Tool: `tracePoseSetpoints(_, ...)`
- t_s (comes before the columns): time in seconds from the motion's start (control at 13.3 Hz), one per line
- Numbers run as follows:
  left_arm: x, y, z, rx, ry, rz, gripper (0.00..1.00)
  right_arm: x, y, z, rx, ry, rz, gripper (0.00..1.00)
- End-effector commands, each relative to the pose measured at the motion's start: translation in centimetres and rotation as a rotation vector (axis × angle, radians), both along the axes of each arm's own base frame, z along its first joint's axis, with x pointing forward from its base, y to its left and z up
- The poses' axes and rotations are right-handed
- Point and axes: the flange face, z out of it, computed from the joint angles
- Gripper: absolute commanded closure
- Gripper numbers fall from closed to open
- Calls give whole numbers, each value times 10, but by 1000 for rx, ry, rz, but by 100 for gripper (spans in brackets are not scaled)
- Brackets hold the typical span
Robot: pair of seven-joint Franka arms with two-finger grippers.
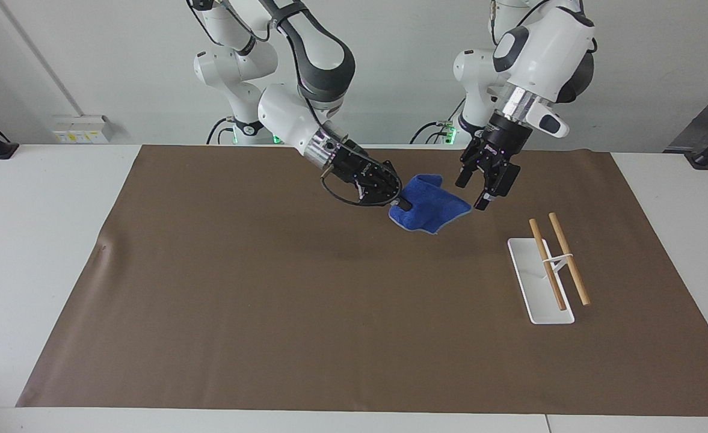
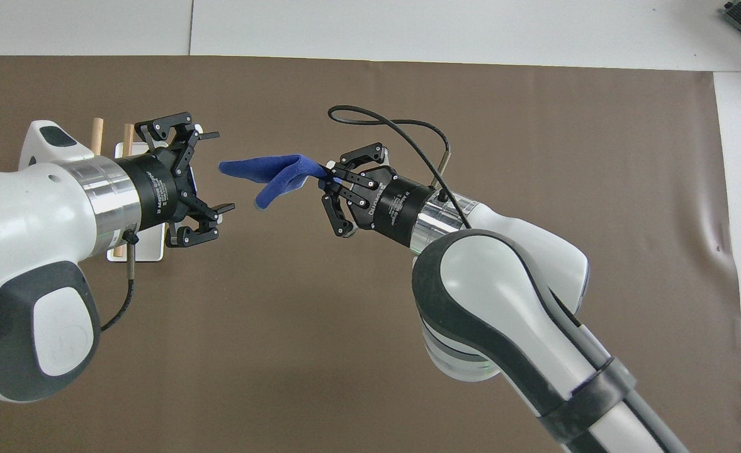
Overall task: Right arm passes towel to left arm to hang
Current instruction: 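Reach the left gripper toward the towel held by the right gripper, then grasp the towel end with the left gripper beside the right gripper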
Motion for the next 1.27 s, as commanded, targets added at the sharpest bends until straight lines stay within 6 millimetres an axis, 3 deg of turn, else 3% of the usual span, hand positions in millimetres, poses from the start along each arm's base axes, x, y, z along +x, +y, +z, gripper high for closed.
tracePoseSetpoints(0.0,-7,-3,-9,-19,-9,20,0,0,7,1,-18,-54,17,100)
tracePoseSetpoints(0.3,-6,-16,-18,-21,-25,8,0,-1,9,0,-55,-114,47,100)
tracePoseSetpoints(0.82,-8,-25,-34,-8,-38,-14,23,-2,10,-1,-63,-122,52,100)
tracePoseSetpoints(0.97,-9,-27,-35,-2,-40,-27,38,-2,10,-1,-63,-122,52,100)
tracePoseSetpoints(1.2,-8,-26,-35,16,-50,-59,71,-2,10,-1,-62,-120,51,100)
